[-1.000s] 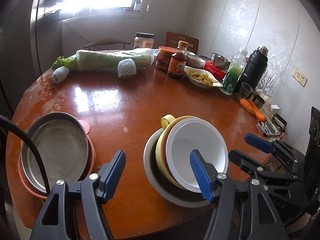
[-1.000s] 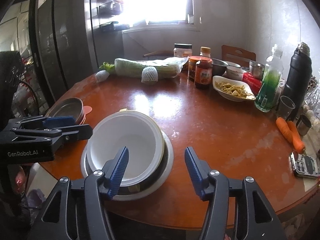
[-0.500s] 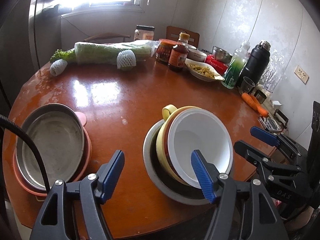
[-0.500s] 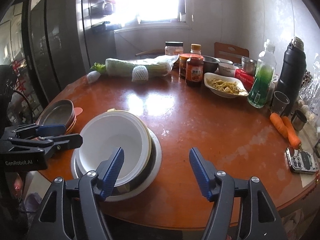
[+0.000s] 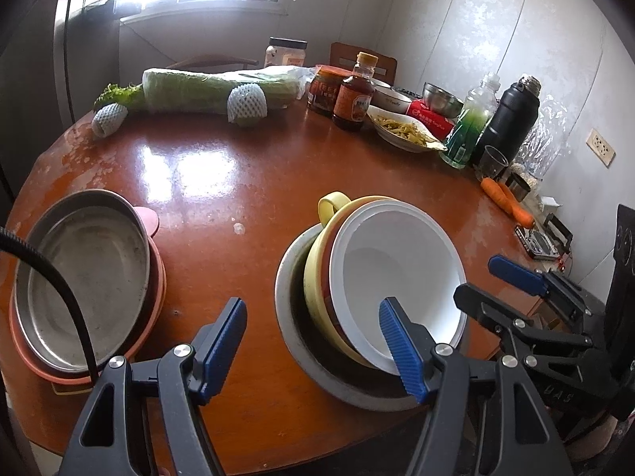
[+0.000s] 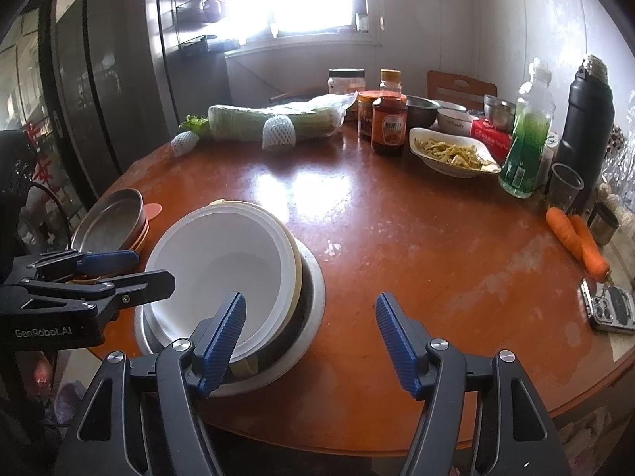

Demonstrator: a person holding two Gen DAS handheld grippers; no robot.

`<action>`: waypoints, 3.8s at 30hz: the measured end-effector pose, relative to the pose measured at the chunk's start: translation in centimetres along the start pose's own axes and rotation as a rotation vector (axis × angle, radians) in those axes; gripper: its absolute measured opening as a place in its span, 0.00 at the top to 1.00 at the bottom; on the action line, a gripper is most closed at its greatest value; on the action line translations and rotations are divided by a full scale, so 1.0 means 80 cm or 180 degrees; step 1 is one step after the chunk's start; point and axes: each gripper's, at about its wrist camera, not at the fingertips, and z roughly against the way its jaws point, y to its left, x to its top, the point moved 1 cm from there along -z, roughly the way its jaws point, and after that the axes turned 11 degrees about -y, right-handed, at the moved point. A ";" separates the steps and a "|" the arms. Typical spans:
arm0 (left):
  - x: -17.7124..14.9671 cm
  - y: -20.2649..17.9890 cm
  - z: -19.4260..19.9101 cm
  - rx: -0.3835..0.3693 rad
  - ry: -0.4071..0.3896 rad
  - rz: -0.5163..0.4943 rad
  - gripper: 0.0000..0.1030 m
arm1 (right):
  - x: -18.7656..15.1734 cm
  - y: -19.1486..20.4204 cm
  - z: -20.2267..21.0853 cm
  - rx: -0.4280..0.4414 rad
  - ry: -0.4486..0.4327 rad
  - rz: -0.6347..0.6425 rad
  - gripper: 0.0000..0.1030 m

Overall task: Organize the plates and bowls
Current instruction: 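Grasp the steel bowl rim with the left gripper and tilt the nested stack up, then carry the nested bowl stack with the left gripper toward the steel pan on the orange plate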

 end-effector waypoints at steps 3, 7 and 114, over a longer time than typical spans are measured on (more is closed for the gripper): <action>-0.002 0.001 -0.006 -0.0005 0.0048 0.0024 0.32 | -0.002 -0.001 -0.004 0.0022 0.0029 -0.0034 0.32; -0.005 0.000 -0.013 -0.0005 0.0088 0.0021 0.32 | -0.005 -0.002 -0.011 0.0038 0.0081 -0.0053 0.32; 0.011 0.003 0.013 -0.0083 -0.0045 0.0097 0.49 | 0.023 0.037 -0.010 0.0621 -0.0034 -0.0161 0.50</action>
